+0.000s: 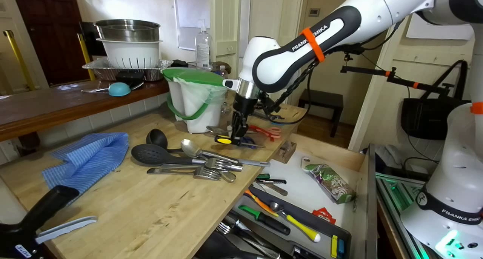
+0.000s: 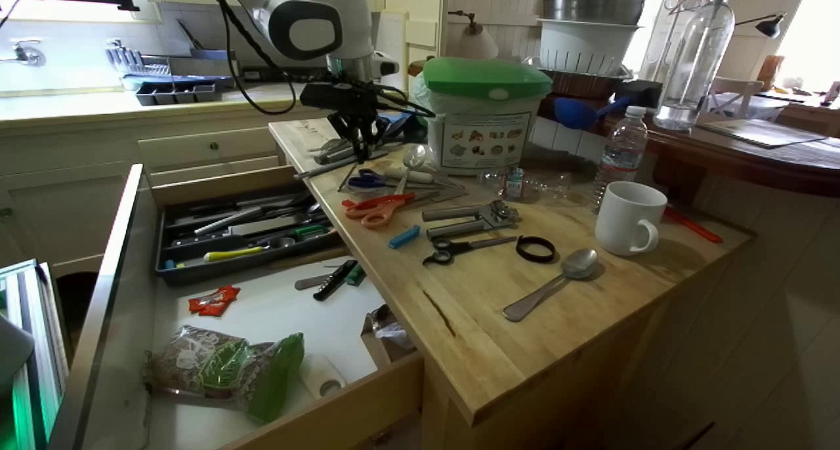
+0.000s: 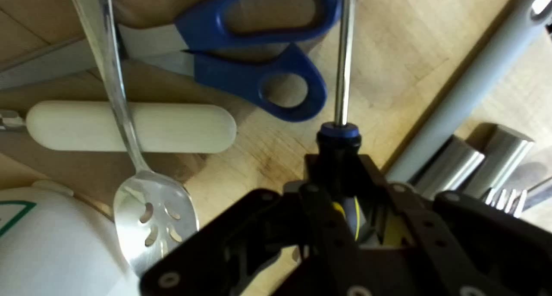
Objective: Pick up the screw driver and place it in the drawer to the right of the cutlery holder
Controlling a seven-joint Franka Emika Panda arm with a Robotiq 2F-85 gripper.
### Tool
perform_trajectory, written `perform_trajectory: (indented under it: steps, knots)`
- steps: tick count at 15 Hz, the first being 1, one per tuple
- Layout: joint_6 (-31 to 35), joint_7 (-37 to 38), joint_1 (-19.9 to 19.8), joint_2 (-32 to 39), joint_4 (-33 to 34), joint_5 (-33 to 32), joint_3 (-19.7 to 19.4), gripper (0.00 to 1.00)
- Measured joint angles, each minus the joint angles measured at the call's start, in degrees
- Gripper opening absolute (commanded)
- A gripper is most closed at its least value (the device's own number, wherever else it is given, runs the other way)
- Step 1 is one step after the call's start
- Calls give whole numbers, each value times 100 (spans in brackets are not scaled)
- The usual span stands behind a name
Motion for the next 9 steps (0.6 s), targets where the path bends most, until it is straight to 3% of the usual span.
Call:
perform_trajectory:
  steps: [5,7,9]
  knots:
    - [0,-84,-1,277,195,-177,-105,8]
    - [-28,-87,-1,420,346,-243,-106,48]
    - [-80,-87,-1,516,490,-307,-106,60]
